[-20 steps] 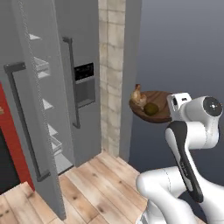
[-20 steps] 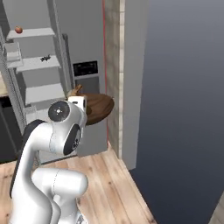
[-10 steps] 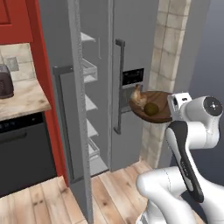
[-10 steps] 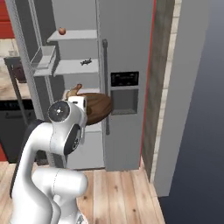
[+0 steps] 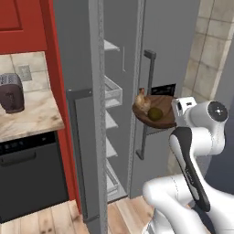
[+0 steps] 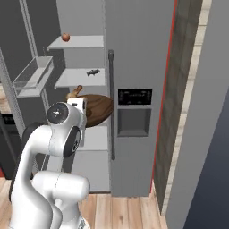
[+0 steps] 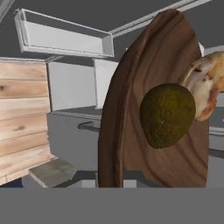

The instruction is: Pick the chicken drumstick and avocado from their plates and place them in the bowl. Then put the bowl in the fridge.

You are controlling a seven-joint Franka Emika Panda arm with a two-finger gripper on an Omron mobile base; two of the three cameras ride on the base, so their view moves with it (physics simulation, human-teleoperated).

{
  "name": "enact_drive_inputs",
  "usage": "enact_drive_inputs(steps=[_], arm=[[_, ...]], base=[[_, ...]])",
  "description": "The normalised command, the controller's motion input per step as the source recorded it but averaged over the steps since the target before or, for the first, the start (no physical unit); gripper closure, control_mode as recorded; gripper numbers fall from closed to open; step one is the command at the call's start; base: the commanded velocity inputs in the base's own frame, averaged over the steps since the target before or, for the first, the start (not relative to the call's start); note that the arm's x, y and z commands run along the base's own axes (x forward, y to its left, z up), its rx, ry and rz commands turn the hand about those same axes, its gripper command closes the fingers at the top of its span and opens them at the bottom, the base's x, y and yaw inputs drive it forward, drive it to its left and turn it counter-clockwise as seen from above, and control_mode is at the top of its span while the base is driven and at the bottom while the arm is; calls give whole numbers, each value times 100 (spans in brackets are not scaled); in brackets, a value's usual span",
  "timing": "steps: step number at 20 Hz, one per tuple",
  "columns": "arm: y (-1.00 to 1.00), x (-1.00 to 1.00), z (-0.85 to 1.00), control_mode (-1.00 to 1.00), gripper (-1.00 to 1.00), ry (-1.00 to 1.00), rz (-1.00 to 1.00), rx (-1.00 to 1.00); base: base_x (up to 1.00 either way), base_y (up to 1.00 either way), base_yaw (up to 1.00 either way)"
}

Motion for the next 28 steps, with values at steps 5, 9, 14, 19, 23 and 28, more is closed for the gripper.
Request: enact_drive_inputs(steps=[5, 9, 14, 19, 23, 28], arm=[[0, 0, 0, 100, 100, 0, 0, 0], [0, 0, 0, 100, 100, 0, 0, 0], [0, 0, 0, 100, 100, 0, 0, 0], [0, 0, 0, 100, 100, 0, 0, 0], [0, 0, 0, 100, 100, 0, 0, 0], [0, 0, 0, 100, 100, 0, 0, 0]], base=[[57, -16, 19], [48, -22, 23], [49, -28, 19], [38, -20, 15], [31, -6, 12], [24, 0, 4]])
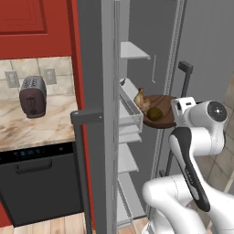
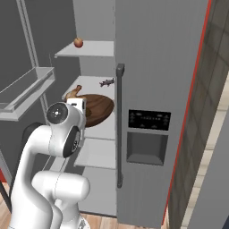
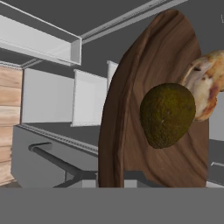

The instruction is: Pick the chicken drumstick and avocado from their plates and place them in the bowl. Then put the bowl in the fridge.

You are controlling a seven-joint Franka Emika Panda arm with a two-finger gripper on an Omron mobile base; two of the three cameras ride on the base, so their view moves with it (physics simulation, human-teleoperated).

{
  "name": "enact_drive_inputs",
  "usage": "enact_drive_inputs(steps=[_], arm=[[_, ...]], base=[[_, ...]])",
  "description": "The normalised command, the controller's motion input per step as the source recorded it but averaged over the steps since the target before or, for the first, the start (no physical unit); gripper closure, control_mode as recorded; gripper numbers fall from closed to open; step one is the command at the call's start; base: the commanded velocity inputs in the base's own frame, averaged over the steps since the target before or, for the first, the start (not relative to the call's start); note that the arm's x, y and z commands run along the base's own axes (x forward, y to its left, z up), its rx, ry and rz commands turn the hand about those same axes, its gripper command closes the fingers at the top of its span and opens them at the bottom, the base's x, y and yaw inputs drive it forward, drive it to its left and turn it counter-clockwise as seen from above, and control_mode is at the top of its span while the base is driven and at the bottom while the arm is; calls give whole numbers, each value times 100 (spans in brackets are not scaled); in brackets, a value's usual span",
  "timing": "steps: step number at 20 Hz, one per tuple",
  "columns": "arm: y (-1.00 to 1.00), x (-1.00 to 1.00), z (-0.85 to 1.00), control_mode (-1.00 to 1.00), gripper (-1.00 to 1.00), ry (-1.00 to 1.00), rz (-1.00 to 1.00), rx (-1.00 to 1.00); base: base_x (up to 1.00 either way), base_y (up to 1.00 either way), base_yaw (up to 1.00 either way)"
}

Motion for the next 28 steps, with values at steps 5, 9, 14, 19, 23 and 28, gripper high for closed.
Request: enact_drive_inputs(steps=[5, 9, 14, 19, 23, 28], arm=[[0, 0, 0, 100, 100, 0, 0, 0], [0, 0, 0, 100, 100, 0, 0, 0], [0, 0, 0, 100, 100, 0, 0, 0], [0, 0, 0, 100, 100, 0, 0, 0], [0, 0, 0, 100, 100, 0, 0, 0], [0, 0, 0, -100, 100, 0, 0, 0]], base=[[6, 0, 0], [0, 0, 0], [0, 0, 0], [0, 0, 0], [0, 0, 0], [0, 0, 0]])
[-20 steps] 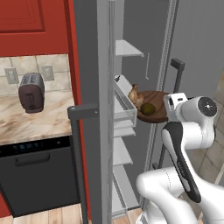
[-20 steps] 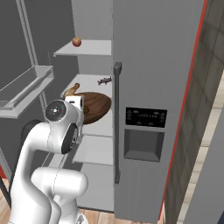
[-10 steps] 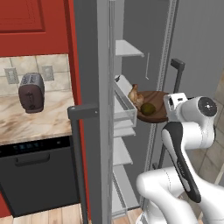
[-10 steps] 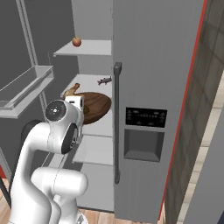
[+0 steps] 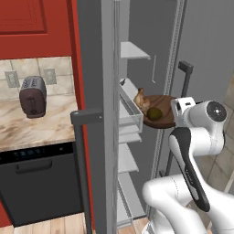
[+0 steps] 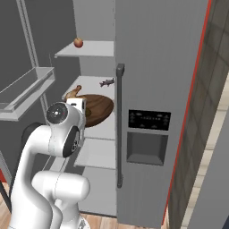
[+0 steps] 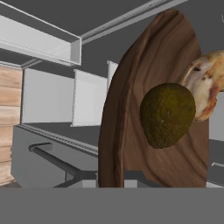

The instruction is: Pick the chicken drumstick and avocado from their plates and place them in the bowl. Then put the bowl in the fridge.

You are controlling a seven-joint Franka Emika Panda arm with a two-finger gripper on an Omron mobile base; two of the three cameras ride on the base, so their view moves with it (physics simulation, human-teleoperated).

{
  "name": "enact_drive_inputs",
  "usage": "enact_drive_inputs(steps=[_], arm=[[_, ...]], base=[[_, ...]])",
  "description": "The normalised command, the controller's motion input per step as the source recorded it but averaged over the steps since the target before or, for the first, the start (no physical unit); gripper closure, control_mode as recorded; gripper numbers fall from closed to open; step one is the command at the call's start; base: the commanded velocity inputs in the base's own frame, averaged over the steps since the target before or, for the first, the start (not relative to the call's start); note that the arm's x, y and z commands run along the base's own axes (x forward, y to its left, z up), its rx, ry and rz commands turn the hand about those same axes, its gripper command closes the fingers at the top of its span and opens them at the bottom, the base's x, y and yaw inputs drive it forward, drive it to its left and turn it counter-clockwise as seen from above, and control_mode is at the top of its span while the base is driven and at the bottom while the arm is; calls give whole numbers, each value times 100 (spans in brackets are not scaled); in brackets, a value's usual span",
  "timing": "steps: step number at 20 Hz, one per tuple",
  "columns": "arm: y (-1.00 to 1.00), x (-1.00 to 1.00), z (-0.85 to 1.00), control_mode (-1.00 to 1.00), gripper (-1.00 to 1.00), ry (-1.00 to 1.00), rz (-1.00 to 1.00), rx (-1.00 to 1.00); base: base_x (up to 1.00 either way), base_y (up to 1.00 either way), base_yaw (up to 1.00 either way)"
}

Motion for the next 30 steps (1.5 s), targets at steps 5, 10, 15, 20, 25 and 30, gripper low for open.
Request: enact_drive_inputs(steps=[5, 10, 15, 20, 25, 30], arm=[[0, 0, 0, -100, 100, 0, 0, 0], [0, 0, 0, -100, 100, 0, 0, 0], [0, 0, 0, -100, 100, 0, 0, 0], [-2, 21, 0, -100, 100, 0, 9, 1], [0, 34, 3, -100, 100, 1, 12, 11], [4, 40, 0, -100, 100, 0, 9, 7]], base=[[0, 0, 0], [0, 0, 0], [0, 0, 0], [0, 0, 0], [0, 0, 0], [0, 0, 0]])
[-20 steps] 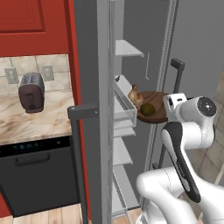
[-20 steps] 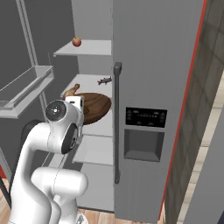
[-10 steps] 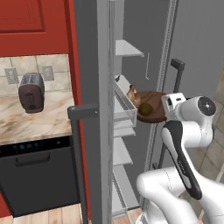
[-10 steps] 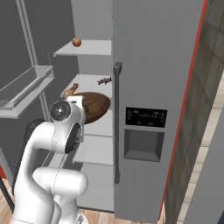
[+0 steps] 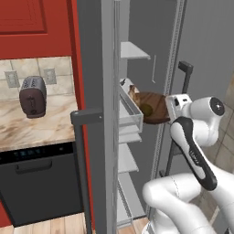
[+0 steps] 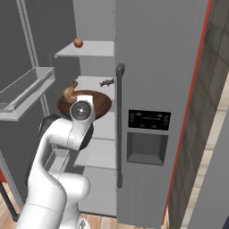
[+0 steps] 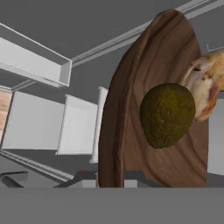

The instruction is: Pick the chicken drumstick and avocado from their plates and place them in the bowl. Then put the bowl in the fridge.

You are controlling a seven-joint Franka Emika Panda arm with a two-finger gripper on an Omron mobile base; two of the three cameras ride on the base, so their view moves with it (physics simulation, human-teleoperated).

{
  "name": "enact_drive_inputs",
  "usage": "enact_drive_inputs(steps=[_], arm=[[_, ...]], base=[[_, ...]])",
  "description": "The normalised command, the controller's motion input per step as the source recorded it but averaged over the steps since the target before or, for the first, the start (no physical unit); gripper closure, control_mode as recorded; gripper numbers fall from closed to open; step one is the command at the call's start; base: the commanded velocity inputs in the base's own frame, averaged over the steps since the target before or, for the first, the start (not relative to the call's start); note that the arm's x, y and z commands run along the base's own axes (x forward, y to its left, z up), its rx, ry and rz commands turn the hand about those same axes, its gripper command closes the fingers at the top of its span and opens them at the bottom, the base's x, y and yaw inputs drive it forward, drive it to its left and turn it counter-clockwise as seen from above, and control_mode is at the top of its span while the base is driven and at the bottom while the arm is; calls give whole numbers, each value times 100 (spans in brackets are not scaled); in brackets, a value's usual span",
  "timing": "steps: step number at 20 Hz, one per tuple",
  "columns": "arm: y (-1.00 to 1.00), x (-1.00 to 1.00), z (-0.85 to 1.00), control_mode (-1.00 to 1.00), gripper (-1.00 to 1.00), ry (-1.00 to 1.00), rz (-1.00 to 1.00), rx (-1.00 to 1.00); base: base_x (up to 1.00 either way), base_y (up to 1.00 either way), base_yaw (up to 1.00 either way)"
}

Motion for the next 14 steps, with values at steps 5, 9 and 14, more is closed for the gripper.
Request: enact_drive_inputs(steps=[5, 9, 14], arm=[[21, 43, 0, -100, 100, 0, 0, 1], [21, 45, 0, -100, 100, 0, 0, 0], [17, 51, 0, -100, 100, 0, 0, 0]], base=[[0, 0, 0], [0, 0, 0], [0, 0, 0]])
